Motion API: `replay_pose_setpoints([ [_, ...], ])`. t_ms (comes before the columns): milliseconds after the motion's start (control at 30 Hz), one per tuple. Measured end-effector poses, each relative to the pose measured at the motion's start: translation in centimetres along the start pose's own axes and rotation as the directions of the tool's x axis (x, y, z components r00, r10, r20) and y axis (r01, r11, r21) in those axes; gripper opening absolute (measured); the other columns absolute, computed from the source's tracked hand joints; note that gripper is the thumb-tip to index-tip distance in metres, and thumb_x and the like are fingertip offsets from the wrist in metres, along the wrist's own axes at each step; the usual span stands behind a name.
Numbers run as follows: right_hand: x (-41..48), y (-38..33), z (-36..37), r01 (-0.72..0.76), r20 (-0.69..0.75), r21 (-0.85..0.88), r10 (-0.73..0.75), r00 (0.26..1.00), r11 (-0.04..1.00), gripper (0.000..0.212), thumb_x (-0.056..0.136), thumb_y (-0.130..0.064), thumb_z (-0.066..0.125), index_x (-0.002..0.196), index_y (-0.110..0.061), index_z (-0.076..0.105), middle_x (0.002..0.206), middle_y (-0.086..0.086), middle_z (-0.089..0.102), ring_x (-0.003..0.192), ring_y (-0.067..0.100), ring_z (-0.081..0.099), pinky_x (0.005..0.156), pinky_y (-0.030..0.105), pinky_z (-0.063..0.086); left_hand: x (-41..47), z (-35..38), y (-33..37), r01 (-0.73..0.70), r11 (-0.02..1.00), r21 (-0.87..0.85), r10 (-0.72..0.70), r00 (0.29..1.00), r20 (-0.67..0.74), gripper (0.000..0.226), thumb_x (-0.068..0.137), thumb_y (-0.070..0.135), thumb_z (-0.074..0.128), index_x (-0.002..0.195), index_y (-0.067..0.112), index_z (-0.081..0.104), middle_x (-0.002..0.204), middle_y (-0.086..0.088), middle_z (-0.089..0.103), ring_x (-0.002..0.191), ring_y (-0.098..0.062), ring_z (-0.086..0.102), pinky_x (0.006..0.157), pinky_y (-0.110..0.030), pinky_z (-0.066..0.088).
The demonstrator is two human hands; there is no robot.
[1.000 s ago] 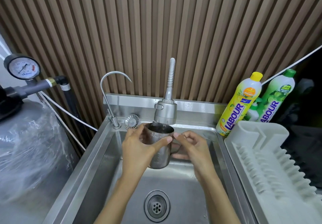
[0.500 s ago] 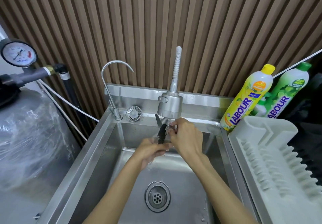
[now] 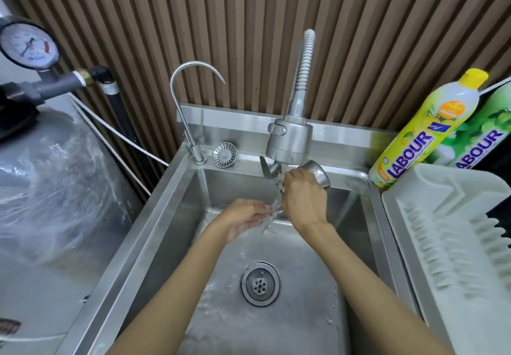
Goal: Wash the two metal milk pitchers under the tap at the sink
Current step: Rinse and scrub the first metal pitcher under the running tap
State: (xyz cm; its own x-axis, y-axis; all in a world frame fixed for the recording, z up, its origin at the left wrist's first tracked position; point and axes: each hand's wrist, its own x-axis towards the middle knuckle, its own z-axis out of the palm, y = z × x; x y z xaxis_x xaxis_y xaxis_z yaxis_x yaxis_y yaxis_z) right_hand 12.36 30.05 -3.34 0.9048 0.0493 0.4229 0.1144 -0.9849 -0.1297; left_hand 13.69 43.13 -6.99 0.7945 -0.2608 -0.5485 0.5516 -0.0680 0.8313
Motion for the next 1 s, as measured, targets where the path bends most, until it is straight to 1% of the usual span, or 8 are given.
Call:
replay_pose_setpoints([
  [133,-0.3,1.4,0.3,0.01,-0.008,0.084,-0.009,1.0,0.996,0.026,0.053,0.008,0.072,0.071,-0.009,0.064,0.077,0.005,0.064,0.079,0.028,0.064,0.051,0.028,0.045,0.1,0.0,-0.4,0.04,0.996,-0.077,-0.037,0.998,0.05,0.006,0.092,0.012,0.057,0.094,0.014,0.062,0.093,0.0,0.064,0.087,-0.011,0.06,0.082,-0.022,0.046],
  [233,-0.3,2.8,-0.1,-0.218,0.007,0.275,0.225,0.974,0.936,0.011,0.081,-0.006,0.06,0.089,-0.012,0.064,0.096,0.006,0.063,0.091,0.027,0.058,0.06,0.029,0.039,-0.3,0.6,-0.1,0.053,0.98,-0.191,-0.038,0.996,0.085,0.009,0.091,0.01,0.057,0.097,0.014,0.062,0.092,-0.002,0.063,0.088,-0.013,0.06,0.083,-0.026,0.048],
  [300,-0.5,3.5,-1.1,-0.4,0.088,0.563,0.428,0.899,0.723,0.003,0.083,-0.013,0.064,0.082,-0.015,0.062,0.085,0.002,0.066,0.082,0.024,0.059,0.063,0.028,0.04,-0.8,1.3,0.2,0.007,0.978,-0.208,0.015,0.994,0.104,0.019,0.088,0.006,0.061,0.103,0.017,0.058,0.094,0.0,0.063,0.089,-0.011,0.058,0.081,-0.025,0.047],
  [367,-0.9,3.7,-2.4,-0.477,0.264,0.821,0.533,0.804,0.314,0.02,0.081,-0.007,0.066,0.067,-0.015,0.053,0.065,-0.01,0.066,0.069,0.016,0.058,0.062,0.021,0.044,-1.5,2.4,0.4,-0.075,0.98,-0.185,0.097,0.989,0.112,0.041,0.08,0.004,0.07,0.114,0.018,0.052,0.099,0.004,0.063,0.092,-0.009,0.058,0.08,-0.022,0.047],
  [467,-2.1,3.1,-3.4,-0.475,0.438,0.88,0.446,0.78,-0.034,0.025,0.083,-0.001,0.062,0.064,-0.012,0.049,0.063,-0.013,0.063,0.065,0.003,0.056,0.054,0.01,0.044,-2.5,3.9,0.7,-0.292,0.956,-0.01,0.292,0.956,-0.02,0.071,0.067,0.009,0.082,0.127,0.017,0.043,0.109,0.006,0.062,0.096,-0.001,0.059,0.077,-0.01,0.045],
  [700,-2.5,1.8,-5.0,-0.367,0.415,0.909,0.331,0.848,-0.198,0.022,0.086,-0.002,0.06,0.067,-0.009,0.05,0.113,0.013,0.068,0.102,0.016,0.067,0.089,0.039,0.054,-5.4,3.9,2.2,-0.689,0.682,0.245,0.731,0.632,-0.256,0.074,0.066,0.005,0.082,0.12,0.034,0.041,0.116,0.01,0.058,0.099,0.016,0.053,0.079,0.002,0.037],
  [900,-3.0,0.8,-5.6,-0.359,0.39,0.921,0.354,0.85,-0.153,0.015,0.087,-0.011,0.062,0.078,-0.005,0.051,0.098,0.016,0.069,0.112,0.032,0.061,0.089,0.045,0.054,-6.5,2.8,3.1,-0.707,0.62,0.339,0.782,0.594,-0.191,0.071,0.058,0.024,0.083,0.12,0.031,0.05,0.114,0.008,0.063,0.11,-0.009,0.057,0.097,-0.027,0.046],
  [1000,-3.2,0.5,-5.8,-0.372,0.384,0.922,0.353,0.853,-0.105,0.017,0.087,-0.013,0.061,0.076,-0.008,0.05,0.086,0.011,0.069,0.096,0.026,0.065,0.084,0.041,0.057,-7.2,2.5,3.0,-0.698,0.618,0.361,0.782,0.594,-0.19,0.065,0.058,0.022,0.086,0.111,0.039,0.051,0.105,0.019,0.063,0.101,0.003,0.058,0.089,-0.018,0.046],
])
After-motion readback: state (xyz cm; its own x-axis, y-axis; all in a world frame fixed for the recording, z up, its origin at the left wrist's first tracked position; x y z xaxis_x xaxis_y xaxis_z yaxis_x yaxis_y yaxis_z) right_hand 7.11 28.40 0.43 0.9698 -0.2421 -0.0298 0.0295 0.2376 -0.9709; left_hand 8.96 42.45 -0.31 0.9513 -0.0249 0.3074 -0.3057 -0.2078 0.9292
